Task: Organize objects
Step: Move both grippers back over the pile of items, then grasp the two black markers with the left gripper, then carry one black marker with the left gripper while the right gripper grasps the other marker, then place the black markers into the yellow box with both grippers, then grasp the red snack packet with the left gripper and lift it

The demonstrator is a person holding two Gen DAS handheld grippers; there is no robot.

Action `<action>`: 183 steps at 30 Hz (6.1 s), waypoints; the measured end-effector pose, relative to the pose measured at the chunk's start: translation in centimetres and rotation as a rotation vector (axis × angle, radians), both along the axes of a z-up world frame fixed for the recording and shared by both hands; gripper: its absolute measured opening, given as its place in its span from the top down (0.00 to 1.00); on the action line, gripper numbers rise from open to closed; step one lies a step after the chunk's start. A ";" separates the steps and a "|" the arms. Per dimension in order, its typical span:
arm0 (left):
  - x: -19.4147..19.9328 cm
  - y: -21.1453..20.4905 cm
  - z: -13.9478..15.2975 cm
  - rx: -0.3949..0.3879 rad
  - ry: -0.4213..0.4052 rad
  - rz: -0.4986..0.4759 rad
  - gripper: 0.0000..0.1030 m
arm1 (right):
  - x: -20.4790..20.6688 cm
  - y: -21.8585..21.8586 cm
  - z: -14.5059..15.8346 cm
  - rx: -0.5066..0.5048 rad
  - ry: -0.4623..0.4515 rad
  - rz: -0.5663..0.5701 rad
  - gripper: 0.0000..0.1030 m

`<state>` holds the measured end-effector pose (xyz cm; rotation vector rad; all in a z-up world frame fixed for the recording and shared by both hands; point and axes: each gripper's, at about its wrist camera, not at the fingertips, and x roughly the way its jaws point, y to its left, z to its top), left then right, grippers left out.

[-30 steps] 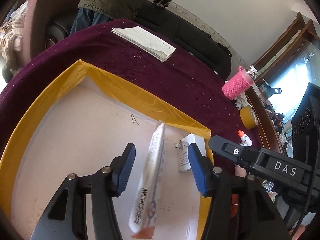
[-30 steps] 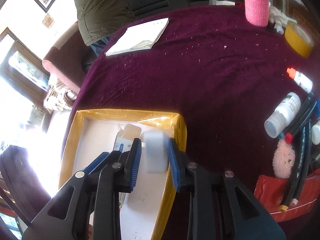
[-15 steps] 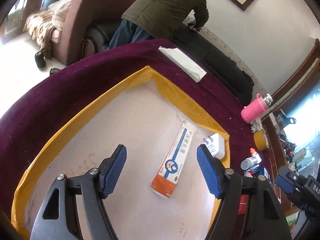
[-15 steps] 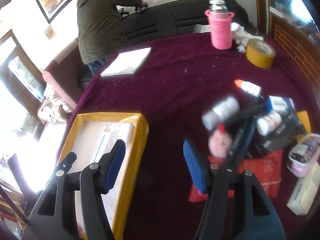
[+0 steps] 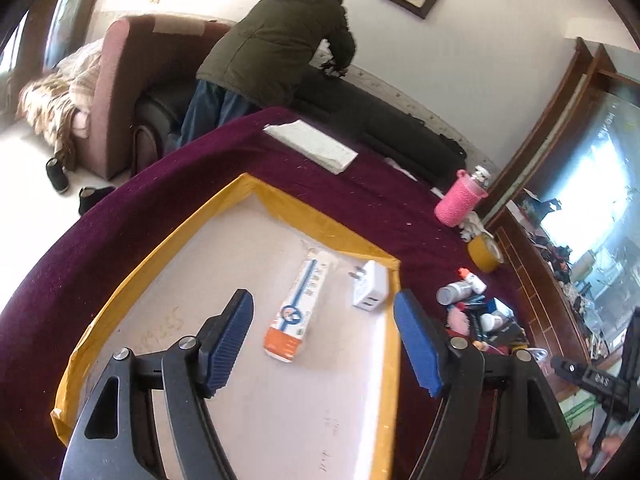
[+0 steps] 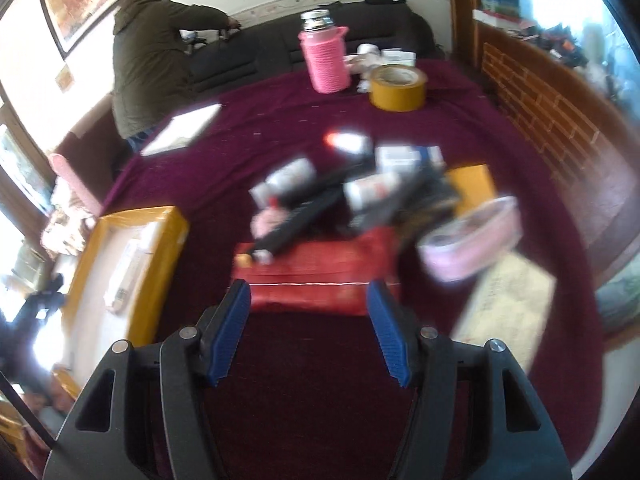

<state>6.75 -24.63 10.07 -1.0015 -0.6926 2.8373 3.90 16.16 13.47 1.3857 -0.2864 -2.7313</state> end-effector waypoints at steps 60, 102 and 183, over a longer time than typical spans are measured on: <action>-3.5 23.9 -6.5 -0.248 -0.277 -0.586 0.75 | -0.5 18.2 -6.9 -0.113 0.275 -0.401 0.00; 7.2 11.9 -1.2 -0.084 0.032 -0.376 0.89 | 2.8 3.1 -4.8 -0.082 0.083 0.042 0.00; -2.9 10.7 1.4 -0.168 -0.047 -0.363 0.34 | 1.8 -7.1 2.9 0.361 0.496 -0.066 0.00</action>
